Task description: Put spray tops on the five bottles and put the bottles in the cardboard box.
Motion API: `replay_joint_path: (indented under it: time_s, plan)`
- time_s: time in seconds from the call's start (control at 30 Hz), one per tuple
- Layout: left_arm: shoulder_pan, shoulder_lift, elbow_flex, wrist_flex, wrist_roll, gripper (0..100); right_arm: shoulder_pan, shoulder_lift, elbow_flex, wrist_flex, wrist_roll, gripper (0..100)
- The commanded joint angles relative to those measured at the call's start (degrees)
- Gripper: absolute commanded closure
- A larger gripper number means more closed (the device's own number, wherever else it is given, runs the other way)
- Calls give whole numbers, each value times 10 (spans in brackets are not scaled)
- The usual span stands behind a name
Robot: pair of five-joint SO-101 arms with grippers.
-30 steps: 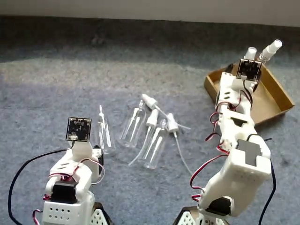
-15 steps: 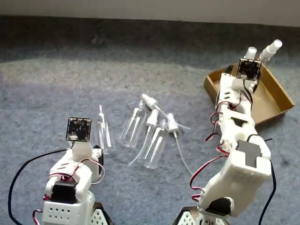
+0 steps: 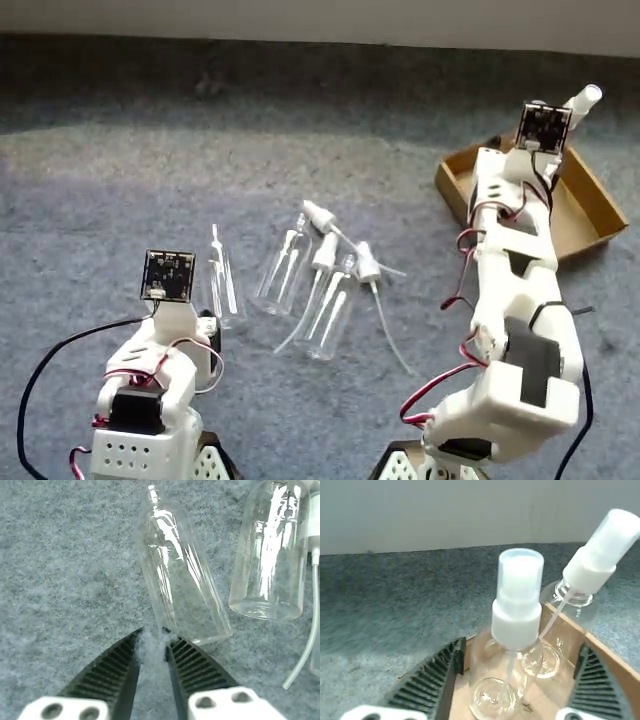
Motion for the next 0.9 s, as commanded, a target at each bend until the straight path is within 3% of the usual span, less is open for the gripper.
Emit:
replay_joint_path:
  time_s: [0.0,0.53,0.87]
  plan:
    - [-3,-7,-1,-11,4,993,5,-73,-33,93,5,695]
    - [-8,-7,-30,-3,3,994,-3,-381,-33,431,7,695]
    - [-45,-7,-63,39,3,994,-158,-508,-34,640,4,695]
